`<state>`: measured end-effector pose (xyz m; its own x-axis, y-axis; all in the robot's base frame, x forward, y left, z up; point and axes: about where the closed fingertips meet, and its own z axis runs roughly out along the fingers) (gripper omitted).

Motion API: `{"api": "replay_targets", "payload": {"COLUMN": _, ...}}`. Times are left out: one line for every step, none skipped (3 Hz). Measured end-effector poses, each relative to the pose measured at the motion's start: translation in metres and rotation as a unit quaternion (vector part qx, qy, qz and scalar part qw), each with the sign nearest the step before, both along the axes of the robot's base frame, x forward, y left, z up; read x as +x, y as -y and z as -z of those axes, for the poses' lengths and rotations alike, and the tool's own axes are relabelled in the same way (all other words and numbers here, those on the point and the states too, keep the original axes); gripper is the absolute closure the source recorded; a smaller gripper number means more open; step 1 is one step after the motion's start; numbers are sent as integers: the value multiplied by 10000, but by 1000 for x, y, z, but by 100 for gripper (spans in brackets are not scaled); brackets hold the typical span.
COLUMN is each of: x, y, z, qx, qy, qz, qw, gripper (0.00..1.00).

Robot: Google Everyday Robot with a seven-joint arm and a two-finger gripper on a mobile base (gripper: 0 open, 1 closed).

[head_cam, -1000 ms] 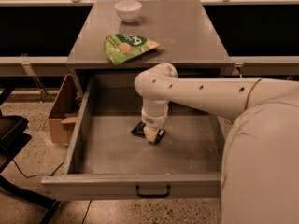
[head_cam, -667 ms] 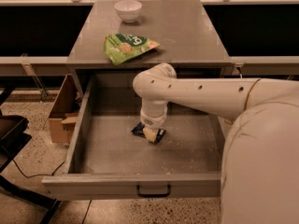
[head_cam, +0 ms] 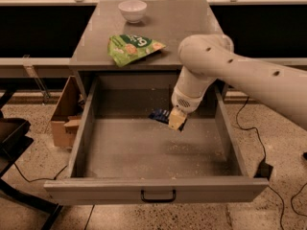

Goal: Pick rxbar blueberry from top drawer and place on counter

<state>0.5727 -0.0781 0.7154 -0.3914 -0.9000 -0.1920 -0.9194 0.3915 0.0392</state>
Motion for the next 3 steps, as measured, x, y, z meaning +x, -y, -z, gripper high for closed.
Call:
{"api": "replay_targets", "payload": {"x": -1, "y": 41, "z": -51, "qx": 256, "qy": -121, "qz": -174, "qw": 9994, "gripper": 100}}
{"api": "replay_targets", "payload": {"x": 14, "y": 68, "z": -77, "qx": 281, "qy": -529, "qz": -154, "qw": 9981, "gripper": 100}}
{"api": "replay_targets", "payload": {"x": 48, "y": 69, "z": -95, "qx": 277, "qy": -721, "qz": 86, "qw": 9970, "gripper": 100}}
